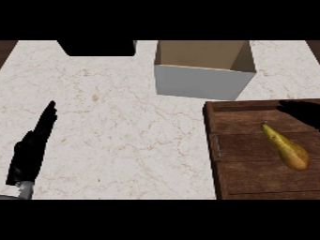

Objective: Pick the pear from the tray and place it in the cardboard box

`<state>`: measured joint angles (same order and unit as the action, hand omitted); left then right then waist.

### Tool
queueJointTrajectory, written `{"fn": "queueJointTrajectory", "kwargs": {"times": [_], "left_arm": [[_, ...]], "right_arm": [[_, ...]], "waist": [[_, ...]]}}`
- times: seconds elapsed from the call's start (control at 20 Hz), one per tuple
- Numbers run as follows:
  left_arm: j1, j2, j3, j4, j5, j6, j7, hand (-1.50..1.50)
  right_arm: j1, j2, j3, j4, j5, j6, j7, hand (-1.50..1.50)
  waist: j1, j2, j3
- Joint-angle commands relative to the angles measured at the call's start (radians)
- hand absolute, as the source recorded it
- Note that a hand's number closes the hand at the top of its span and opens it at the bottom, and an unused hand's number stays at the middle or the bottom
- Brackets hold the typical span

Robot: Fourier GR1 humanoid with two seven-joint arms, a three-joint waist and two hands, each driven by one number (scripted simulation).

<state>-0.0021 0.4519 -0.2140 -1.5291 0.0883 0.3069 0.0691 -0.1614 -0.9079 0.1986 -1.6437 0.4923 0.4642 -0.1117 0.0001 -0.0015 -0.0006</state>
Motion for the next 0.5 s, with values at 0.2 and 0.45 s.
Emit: {"fn": "queueJointTrajectory", "kwargs": {"times": [0.2,0.45], "left_arm": [[0.003,-0.049,0.058,0.053,-0.035,-0.060,-0.054,0.00],[0.028,-0.078,0.077,0.025,-0.074,-0.076,-0.042,0.00]], "right_arm": [[0.050,0.082,-0.049,0.001,0.151,0.002,0.024,-1.50],[0.116,0.142,-0.057,-0.067,0.221,0.026,0.062,-1.50]], "waist": [[-0.001,0.001,0.000],[-0.003,0.000,0.000]]}}
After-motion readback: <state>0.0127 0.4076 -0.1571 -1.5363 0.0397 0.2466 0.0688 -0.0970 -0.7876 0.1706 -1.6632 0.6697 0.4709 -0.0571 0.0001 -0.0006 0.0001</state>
